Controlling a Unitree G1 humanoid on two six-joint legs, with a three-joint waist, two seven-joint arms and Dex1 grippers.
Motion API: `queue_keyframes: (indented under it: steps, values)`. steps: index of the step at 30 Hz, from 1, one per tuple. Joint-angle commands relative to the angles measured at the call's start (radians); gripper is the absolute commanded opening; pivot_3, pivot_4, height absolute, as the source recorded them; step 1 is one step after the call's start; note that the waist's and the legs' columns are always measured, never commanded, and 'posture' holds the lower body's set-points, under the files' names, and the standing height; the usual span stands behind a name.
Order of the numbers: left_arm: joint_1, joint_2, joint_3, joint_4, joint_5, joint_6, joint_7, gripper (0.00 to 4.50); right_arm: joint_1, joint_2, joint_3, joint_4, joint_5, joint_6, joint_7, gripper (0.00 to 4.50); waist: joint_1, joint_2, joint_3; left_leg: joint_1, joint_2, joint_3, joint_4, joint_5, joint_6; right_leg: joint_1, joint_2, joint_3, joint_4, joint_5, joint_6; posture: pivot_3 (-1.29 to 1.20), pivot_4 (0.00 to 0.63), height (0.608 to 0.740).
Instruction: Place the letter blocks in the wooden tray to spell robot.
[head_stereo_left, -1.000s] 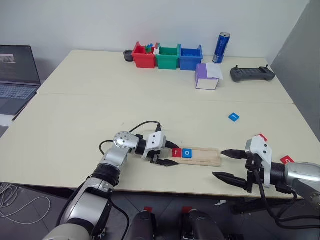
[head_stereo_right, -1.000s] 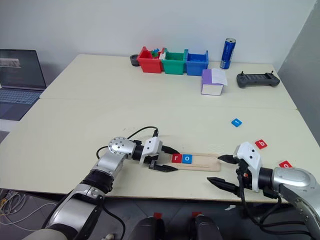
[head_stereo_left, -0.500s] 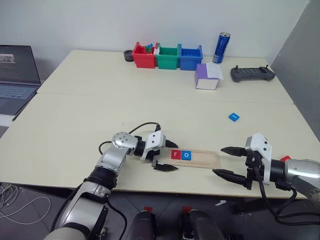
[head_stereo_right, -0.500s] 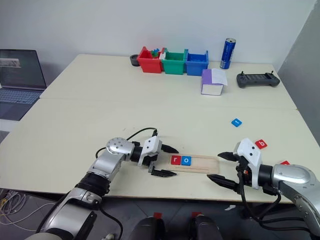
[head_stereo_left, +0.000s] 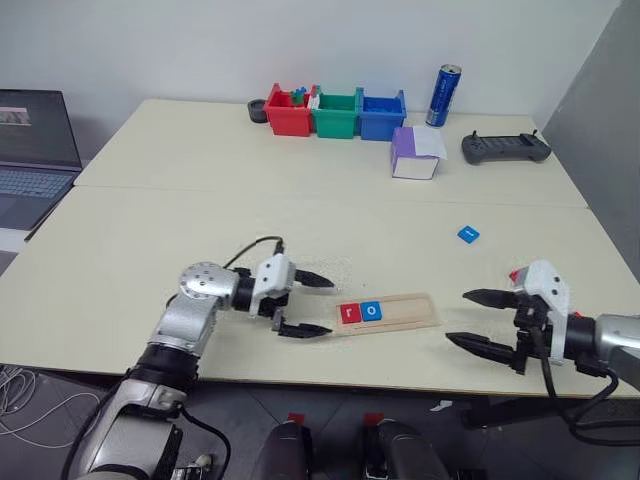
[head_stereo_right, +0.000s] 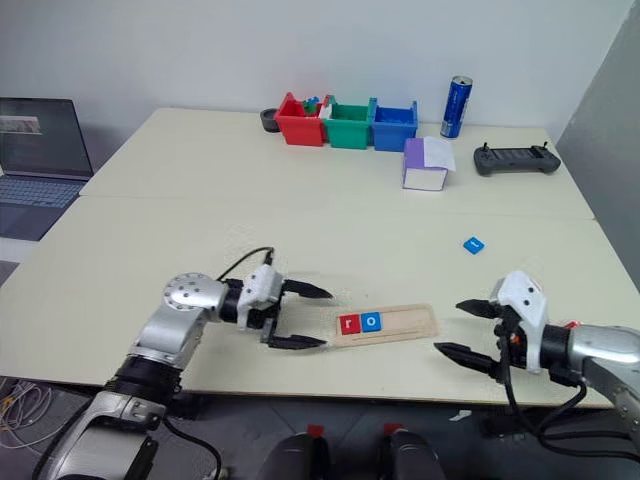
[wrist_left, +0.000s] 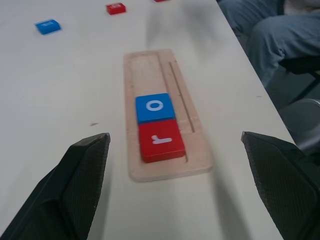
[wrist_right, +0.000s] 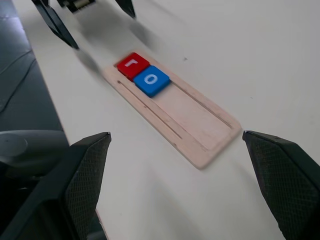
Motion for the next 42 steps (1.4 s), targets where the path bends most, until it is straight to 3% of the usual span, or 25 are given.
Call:
queue_keyframes:
  steps: [1,5,10,13,18,24,38,42]
  values:
    - [-0.015,0.061,0.079,0.003,-0.069,0.024,-0.027,4.46,0.015,-0.008,-0.086,0.033,0.003,-0.039,0.026,4.5,-0.001,0.0,0.0,0.0,0.0,0.0,0.0,0.0,0.0,0.0,0.0,0.0,0.0,0.0,0.0,0.0,0.15,0.74]
    - [0.029,0.175,0.177,-0.018,-0.173,0.082,-0.114,4.46,0.042,0.001,-0.288,0.118,0.104,-0.011,0.077,4.5,-0.001,0.0,0.0,0.0,0.0,0.0,0.0,0.0,0.0,0.0,0.0,0.0,0.0,0.0,0.0,0.0,0.15,0.74]
    - [0.082,0.322,0.283,-0.004,-0.275,0.182,-0.161,4.46,0.152,-0.046,-0.525,0.251,0.078,-0.034,0.18,4.5,0.002,0.0,0.0,0.0,0.0,0.0,-0.001,0.0,0.0,0.0,0.0,0.0,-0.002,0.0,0.0,0.0,0.15,0.74]
    - [0.12,0.343,0.319,0.035,-0.287,0.177,-0.161,4.46,0.204,-0.099,-0.591,0.357,0.018,-0.078,0.249,4.5,0.003,0.002,0.0,0.0,0.0,0.0,-0.001,-0.001,0.001,0.0,-0.001,0.0,-0.002,0.0,0.0,0.0,0.15,0.74]
    - [0.132,0.265,0.318,0.02,-0.284,0.141,-0.148,4.46,0.144,-0.156,-0.543,0.491,-0.028,-0.146,0.279,4.5,0.002,0.002,0.0,0.002,0.0,0.0,-0.001,-0.001,0.001,0.001,-0.001,0.0,-0.002,0.0,0.0,0.0,0.15,0.74]
    - [0.103,0.163,0.319,0.036,-0.287,0.045,-0.156,4.46,0.057,-0.153,-0.416,0.488,-0.035,-0.158,0.284,4.5,0.001,0.002,0.0,0.001,0.001,0.001,-0.002,-0.001,0.001,0.001,0.0,0.0,-0.002,0.0,0.0,0.0,0.15,0.74]
    - [0.143,0.28,0.175,0.044,-0.415,-0.021,-0.162,4.46,0.047,-0.132,-0.386,0.465,-0.035,-0.149,0.274,4.5,0.002,0.002,0.0,0.001,0.001,0.001,-0.001,-0.001,0.001,0.001,0.0,0.0,-0.001,0.0,0.0,0.0,0.15,0.74]
    - [0.128,0.276,0.171,0.062,-0.436,-0.03,-0.162,4.46,0.032,-0.088,-0.376,0.448,-0.05,-0.155,0.197,4.5,0.002,0.002,0.0,0.001,0.001,0.001,-0.001,-0.001,0.001,0.001,0.0,0.001,-0.001,0.0,0.0,0.0,0.15,0.74]
